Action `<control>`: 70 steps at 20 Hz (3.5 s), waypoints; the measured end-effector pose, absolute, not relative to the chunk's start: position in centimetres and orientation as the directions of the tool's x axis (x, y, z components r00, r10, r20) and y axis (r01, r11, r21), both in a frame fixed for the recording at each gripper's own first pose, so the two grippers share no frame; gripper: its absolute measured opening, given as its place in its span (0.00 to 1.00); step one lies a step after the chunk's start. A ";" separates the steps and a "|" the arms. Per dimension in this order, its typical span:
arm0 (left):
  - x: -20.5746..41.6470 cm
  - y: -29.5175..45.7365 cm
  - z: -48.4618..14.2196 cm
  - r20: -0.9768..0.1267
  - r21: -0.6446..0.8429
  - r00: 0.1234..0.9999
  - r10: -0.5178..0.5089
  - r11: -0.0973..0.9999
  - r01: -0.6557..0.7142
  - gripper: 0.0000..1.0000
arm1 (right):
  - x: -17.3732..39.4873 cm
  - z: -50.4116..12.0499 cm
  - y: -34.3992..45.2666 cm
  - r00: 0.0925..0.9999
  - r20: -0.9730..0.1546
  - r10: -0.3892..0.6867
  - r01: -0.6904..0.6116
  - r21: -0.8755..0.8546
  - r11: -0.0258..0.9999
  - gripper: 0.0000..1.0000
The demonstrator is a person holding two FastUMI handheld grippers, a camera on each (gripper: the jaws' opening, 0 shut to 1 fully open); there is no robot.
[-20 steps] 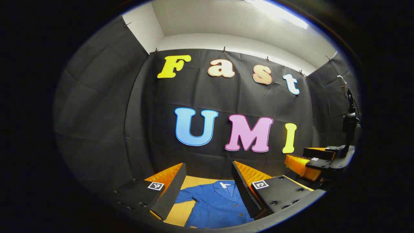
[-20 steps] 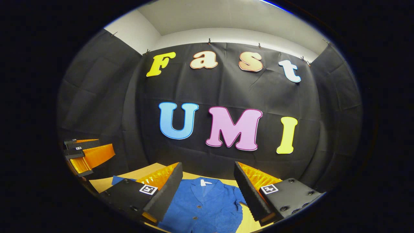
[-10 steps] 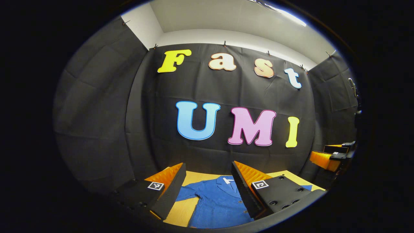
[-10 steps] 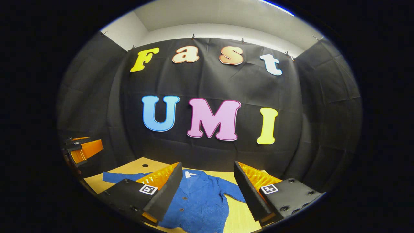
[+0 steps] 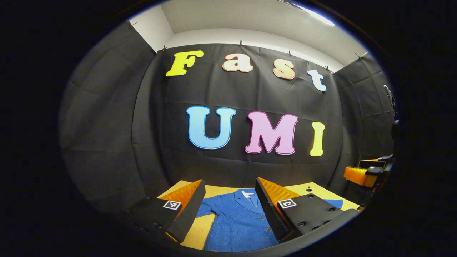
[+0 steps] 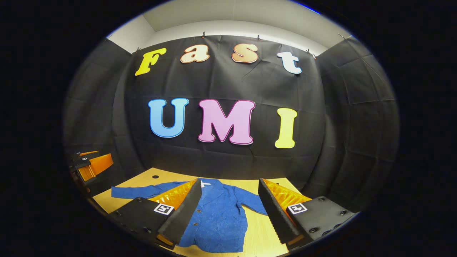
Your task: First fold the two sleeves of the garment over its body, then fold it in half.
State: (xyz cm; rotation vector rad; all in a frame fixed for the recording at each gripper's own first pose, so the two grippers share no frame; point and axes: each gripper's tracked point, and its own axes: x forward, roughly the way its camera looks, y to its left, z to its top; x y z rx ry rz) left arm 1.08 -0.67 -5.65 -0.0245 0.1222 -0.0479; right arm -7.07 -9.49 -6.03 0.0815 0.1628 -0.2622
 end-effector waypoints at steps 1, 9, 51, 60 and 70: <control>1.1 -0.6 -5.8 -0.124 -0.024 0.991 -0.050 0.999 0.047 0.81 | -6.9 -6.0 -9.5 0.954 -0.170 -0.248 0.261 0.059 0.964 0.96; 1.6 -0.1 -6.0 -0.135 -0.019 0.990 -0.045 0.999 0.042 0.81 | -6.1 -6.7 -9.0 0.952 -0.188 -0.240 0.258 0.074 0.963 0.96; 10.2 -12.9 -14.1 -0.373 0.008 0.926 -0.055 0.998 0.062 0.81 | -11.8 -46.7 -42.4 0.197 -0.940 -0.279 0.850 0.022 0.526 0.92; 10.7 -13.6 -14.2 -0.378 0.030 0.924 -0.066 0.996 0.083 0.81 | -11.2 -47.0 -42.9 0.219 -0.937 -0.272 0.850 0.046 0.526 0.15; 10.2 -12.4 -14.0 -0.375 0.020 0.926 -0.048 0.998 0.060 0.81 | -9.0 -43.1 -42.1 0.338 -0.898 -0.282 0.811 0.126 0.572 0.01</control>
